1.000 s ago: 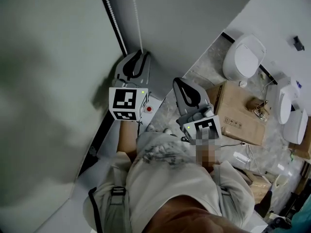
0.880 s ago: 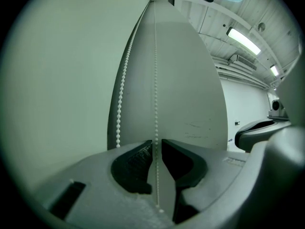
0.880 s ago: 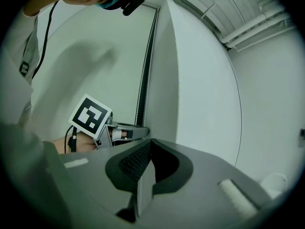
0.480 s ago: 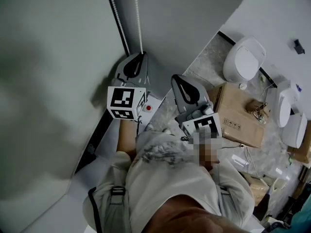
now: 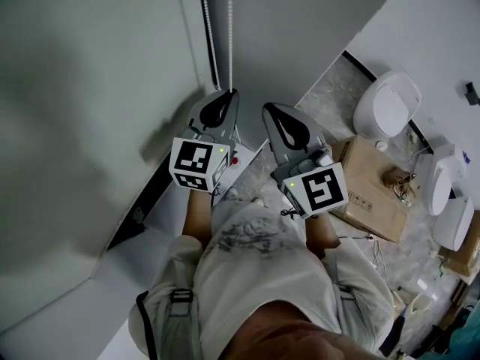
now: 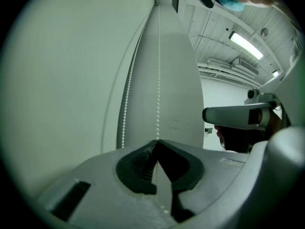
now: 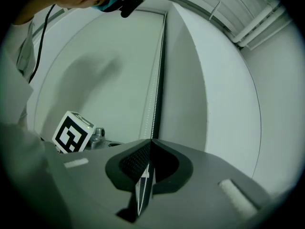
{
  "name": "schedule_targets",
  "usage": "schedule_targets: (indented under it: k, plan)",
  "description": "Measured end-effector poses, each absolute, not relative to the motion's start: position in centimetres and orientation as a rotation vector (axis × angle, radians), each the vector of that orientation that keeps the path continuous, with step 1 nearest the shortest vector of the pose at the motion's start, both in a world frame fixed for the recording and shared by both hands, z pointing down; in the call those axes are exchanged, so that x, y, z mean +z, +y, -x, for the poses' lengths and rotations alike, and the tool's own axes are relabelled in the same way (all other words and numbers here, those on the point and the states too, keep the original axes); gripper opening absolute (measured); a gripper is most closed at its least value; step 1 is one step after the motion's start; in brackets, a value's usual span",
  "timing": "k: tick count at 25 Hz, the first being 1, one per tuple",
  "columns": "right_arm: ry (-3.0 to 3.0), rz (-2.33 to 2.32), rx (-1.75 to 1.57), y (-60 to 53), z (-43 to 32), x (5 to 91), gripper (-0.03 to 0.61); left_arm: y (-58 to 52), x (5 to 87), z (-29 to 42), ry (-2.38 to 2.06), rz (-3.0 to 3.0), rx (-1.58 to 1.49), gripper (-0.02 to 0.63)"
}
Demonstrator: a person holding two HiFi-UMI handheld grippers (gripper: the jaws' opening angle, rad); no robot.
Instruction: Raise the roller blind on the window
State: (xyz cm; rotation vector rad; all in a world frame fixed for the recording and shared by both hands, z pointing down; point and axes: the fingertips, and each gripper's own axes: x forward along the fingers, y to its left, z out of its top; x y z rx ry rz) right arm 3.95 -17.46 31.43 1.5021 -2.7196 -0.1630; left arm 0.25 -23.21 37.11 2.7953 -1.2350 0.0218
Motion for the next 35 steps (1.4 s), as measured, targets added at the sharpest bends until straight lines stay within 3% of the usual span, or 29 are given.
schedule_targets:
  k: [7,22,29,35]
  plan:
    - [-2.716,-1.366,-0.083,-18.5,-2.6,30.0,0.012,-22.3,37.3,-0.1,-1.243,-2.781,0.055,0.009]
    - [-2.909,-1.137,-0.157,-18.8,0.2,24.4,0.089,-19.5,37.2,-0.6,-1.255,-2.796,0.091,0.011]
    - [-2.918,-1.124,-0.191,-18.9,0.5,23.1,0.084,-18.5,37.2,-1.2,-1.247,-2.806,0.103,0.011]
    - [-2.915,-1.118,-0.217,-18.9,1.1,23.1,0.017,-18.1,37.5,-1.0,-1.239,-2.807,0.092,0.011]
